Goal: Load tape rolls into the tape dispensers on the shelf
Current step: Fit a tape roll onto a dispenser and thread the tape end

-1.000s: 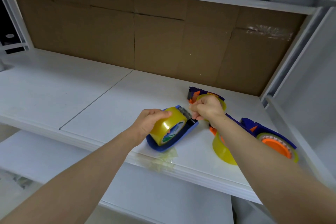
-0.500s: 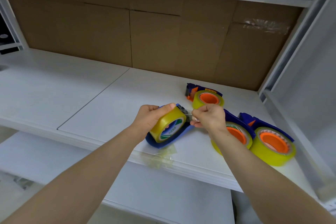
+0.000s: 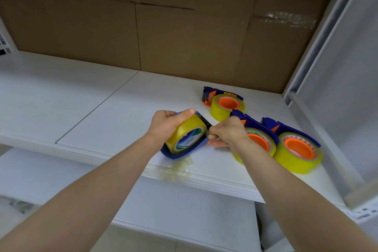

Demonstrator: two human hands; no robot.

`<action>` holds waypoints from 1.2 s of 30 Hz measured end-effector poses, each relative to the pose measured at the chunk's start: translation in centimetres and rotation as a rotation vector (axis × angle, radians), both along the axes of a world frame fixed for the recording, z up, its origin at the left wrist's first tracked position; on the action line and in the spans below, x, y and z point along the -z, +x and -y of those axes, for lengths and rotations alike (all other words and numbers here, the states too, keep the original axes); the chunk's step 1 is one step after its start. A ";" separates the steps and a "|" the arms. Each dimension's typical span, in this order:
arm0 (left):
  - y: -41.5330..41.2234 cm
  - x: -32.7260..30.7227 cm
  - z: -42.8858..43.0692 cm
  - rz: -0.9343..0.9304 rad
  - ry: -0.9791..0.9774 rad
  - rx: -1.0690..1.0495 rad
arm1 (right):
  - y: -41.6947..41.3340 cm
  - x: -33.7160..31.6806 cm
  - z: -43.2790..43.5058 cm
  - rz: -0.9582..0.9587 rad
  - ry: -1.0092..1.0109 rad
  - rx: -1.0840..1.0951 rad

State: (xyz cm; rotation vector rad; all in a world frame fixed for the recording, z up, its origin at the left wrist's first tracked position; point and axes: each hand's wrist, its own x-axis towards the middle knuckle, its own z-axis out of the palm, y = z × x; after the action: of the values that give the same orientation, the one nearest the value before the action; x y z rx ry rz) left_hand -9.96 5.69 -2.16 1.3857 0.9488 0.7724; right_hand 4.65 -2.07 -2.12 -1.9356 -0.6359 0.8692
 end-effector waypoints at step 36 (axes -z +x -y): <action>-2.7 1.2 -1.0 0.074 -0.050 0.142 | 2.3 0.9 -4.0 0.391 0.129 0.069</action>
State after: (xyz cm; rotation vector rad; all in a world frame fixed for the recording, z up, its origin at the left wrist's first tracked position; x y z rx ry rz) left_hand -12.69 6.71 -3.36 1.3561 0.7979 0.6835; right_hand 6.98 1.97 -3.01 -2.0106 -0.8248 0.3954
